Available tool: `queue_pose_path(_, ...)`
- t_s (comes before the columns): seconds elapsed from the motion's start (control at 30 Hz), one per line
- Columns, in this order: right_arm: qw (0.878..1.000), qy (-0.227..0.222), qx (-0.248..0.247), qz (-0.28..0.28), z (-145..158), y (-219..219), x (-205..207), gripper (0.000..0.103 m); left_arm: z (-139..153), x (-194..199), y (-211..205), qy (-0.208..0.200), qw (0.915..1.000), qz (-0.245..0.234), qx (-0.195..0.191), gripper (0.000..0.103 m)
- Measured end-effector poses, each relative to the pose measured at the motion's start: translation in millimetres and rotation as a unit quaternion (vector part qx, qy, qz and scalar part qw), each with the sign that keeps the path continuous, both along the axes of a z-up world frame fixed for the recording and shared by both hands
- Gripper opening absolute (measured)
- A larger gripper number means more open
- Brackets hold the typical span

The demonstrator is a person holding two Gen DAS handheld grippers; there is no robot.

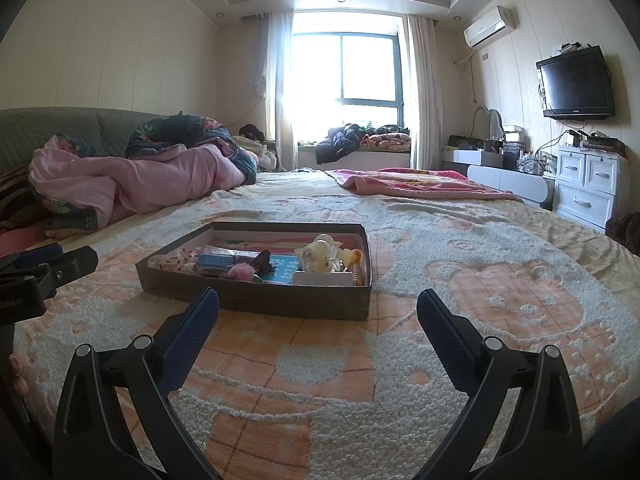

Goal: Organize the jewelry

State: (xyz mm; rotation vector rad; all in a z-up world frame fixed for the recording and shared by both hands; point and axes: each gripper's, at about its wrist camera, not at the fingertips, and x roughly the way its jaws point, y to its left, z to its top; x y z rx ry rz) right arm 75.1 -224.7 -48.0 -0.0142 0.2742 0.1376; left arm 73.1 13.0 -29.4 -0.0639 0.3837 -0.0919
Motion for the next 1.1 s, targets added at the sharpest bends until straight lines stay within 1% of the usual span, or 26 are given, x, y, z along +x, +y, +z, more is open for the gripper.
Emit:
queue_pose_path(0.87, 1.000, 0.005, -0.002, 0.001, -5.7, -1.7, -1.6, 0.096, 0.9, 0.8, 1.1, 0.000, 1.0000, -0.001, 0.000, 0.092)
queue_pose_path(1.1, 1.000, 0.005, -0.001, 0.001, -5.6, -1.4, -1.1, 0.096, -1.3, 1.6, 0.0, 0.002, 1.0000, 0.001, 0.005, 0.092)
